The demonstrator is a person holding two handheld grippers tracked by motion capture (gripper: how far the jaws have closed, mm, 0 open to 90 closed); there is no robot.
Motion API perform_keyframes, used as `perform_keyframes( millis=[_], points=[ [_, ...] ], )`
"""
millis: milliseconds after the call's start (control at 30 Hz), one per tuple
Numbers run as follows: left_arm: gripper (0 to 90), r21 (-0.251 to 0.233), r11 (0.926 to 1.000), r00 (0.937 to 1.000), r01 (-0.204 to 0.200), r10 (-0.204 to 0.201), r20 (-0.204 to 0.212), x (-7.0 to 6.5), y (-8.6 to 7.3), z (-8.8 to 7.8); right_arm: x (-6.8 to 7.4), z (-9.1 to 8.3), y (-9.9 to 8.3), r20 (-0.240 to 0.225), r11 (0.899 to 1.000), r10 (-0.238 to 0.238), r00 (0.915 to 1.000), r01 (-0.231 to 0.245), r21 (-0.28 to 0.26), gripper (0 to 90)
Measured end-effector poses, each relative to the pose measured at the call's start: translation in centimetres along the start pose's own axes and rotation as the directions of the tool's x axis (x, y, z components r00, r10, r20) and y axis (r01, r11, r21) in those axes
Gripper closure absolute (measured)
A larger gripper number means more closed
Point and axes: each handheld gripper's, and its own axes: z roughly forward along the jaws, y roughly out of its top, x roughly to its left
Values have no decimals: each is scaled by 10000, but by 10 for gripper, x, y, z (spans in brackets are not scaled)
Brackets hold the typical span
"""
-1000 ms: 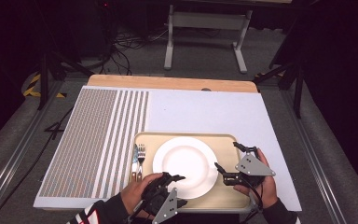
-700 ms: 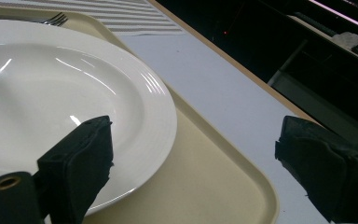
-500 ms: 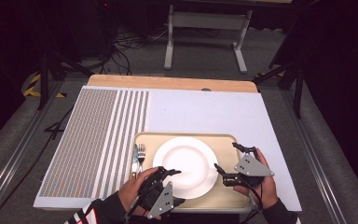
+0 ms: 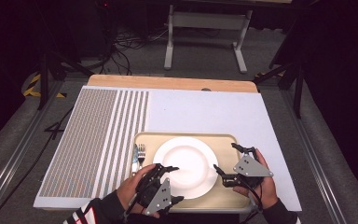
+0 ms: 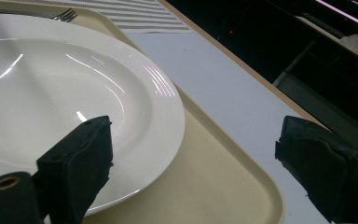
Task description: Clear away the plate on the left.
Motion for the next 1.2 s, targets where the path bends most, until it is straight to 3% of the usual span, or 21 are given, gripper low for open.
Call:
perform_keyframes(
  millis=[567, 1200],
  points=[
    [158, -222, 9986, 9986, 472, -478, -248, 11, -2, -9, 4, 0, 2, -146, 9999, -135, 9998, 134, -44, 111],
    [156, -354, 9982, 9976, 494, -511, -470, 15, 0, -14, 7, 0, 4, -227, 9998, -194, 9996, 192, -90, 111]
  ],
)
